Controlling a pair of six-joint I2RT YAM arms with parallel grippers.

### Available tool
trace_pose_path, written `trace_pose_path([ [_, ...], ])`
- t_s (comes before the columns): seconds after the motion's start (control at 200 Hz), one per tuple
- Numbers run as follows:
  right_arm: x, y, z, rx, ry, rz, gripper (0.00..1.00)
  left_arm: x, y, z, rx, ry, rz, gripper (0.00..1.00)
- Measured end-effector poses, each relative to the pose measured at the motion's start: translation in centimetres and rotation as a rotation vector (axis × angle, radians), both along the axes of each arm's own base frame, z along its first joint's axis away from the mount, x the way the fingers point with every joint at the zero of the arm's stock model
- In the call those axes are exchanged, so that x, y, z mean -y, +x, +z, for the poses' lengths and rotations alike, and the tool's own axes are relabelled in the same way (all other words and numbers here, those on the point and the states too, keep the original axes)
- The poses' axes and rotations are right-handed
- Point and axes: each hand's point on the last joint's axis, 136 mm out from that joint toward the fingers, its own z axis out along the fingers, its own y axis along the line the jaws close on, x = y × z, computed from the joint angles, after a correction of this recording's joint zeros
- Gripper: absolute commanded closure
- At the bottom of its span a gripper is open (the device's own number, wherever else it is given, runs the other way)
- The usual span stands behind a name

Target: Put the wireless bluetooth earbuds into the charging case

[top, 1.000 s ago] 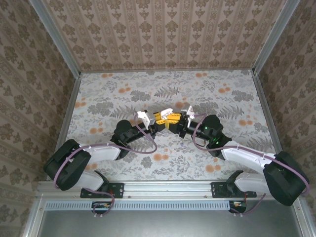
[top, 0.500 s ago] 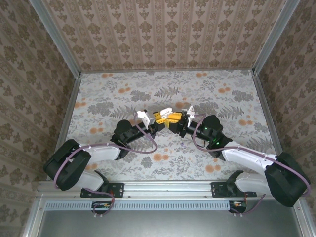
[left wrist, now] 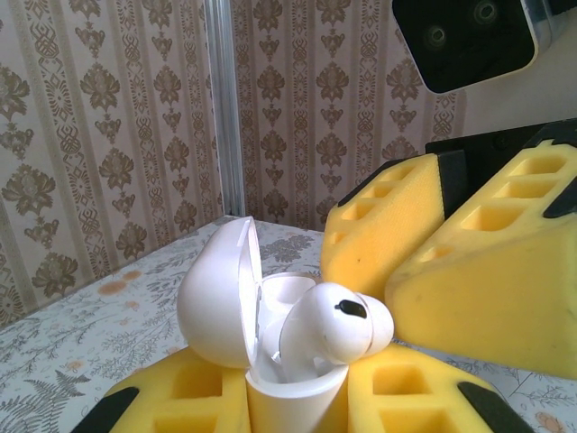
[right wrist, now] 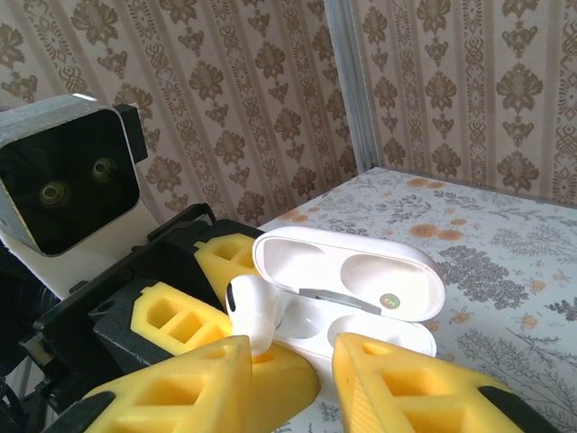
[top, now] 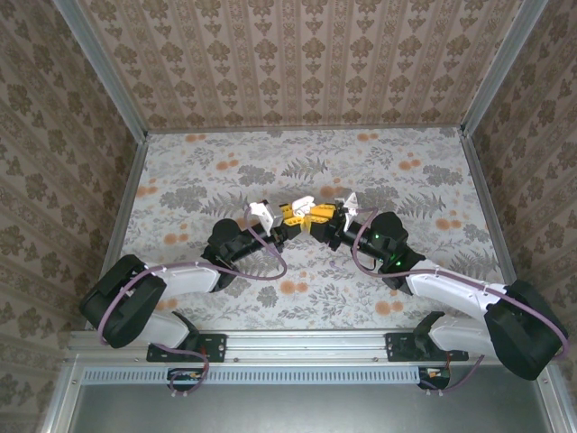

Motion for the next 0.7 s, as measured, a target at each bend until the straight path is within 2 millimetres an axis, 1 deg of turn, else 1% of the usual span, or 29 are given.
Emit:
trace_pose_path([
  [0.195, 0.1, 0.2, 0.0, -0.004, 0.001, -0.012, 0.67, 0.0, 0.1, 0.0, -0.001, -0.001, 0.007, 0.89],
  [0.305, 0.2, 0.0, -0.1, -0.013, -0.001, -0.012, 0.6, 0.0, 0.1, 0.0, -0.001, 0.001, 0.007, 0.89],
  [0.335, 0.3, -0.1, 0.0, -0.017, -0.003, -0.012, 0.56, 0.0, 0.1, 0.0, -0.001, 0.001, 0.007, 0.89],
  [0.37, 0.5, -0.1, -0.1, -0.028, -0.006, -0.016, 0.54, 0.0, 0.1, 0.0, 0.001, 0.002, 0.005, 0.89],
  [0.505, 1.5, -0.3, -0.1, -0.077, -0.019, -0.029, 0.54, 0.1, -0.1, 0.0, 0.013, 0.007, -0.002, 0.89],
  [0.62, 1.7, -1.0, 0.2, -0.131, -0.025, -0.015, 0.53, 0.1, -0.1, 0.0, 0.025, 0.012, -0.001, 0.89],
  [0.695, 1.8, -1.0, 0.8, -0.189, -0.033, -0.018, 0.54, 0.1, -0.1, 0.0, 0.038, 0.018, 0.0, 0.89],
])
